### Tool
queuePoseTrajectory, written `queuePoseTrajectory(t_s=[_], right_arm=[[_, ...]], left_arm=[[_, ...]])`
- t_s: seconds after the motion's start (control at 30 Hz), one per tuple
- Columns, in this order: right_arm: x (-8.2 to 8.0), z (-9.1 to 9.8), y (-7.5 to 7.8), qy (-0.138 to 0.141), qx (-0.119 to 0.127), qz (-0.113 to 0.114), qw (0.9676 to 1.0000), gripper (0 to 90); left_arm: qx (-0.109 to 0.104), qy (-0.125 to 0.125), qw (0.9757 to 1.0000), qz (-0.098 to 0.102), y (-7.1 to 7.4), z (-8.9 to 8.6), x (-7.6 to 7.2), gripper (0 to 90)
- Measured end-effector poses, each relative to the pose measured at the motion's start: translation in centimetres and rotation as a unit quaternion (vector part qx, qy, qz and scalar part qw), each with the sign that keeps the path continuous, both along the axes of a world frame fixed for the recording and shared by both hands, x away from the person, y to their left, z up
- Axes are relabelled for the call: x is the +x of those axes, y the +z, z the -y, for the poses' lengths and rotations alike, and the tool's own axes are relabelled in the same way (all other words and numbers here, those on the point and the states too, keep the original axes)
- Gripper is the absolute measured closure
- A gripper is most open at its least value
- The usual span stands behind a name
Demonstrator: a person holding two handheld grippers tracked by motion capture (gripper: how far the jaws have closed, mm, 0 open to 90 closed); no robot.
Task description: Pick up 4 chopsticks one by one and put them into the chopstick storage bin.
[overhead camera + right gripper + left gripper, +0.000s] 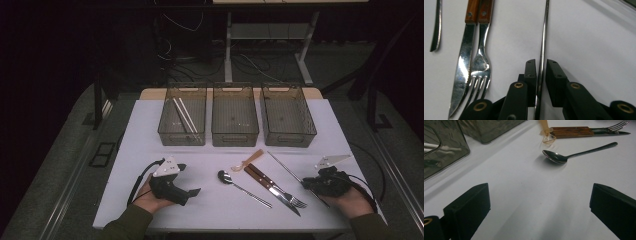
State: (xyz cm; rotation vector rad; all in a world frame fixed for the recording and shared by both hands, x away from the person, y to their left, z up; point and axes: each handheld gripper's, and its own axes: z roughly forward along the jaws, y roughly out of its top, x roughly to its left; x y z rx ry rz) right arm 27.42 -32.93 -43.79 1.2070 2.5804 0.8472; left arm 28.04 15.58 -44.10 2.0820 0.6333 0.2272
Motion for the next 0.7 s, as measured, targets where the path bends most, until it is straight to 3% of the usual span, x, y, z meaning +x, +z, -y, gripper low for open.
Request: queuePoseTrajectory(t_s=[0.3,0.7], right_arm=[[-0.07,-0.28,-0.11,0.004,-0.016,0.015,0.9998,83.3],[-0.12,-0.43,-0.08,-0.018,-0.016,0.011,0.9997,85.1]], left_arm=[[0.002,0.000,1.0000,0.001,-0.02,0.03,0.00,1.9],[0.001,0.001,1.0000,0.000,0.03,-0.02,-0.01,1.9]])
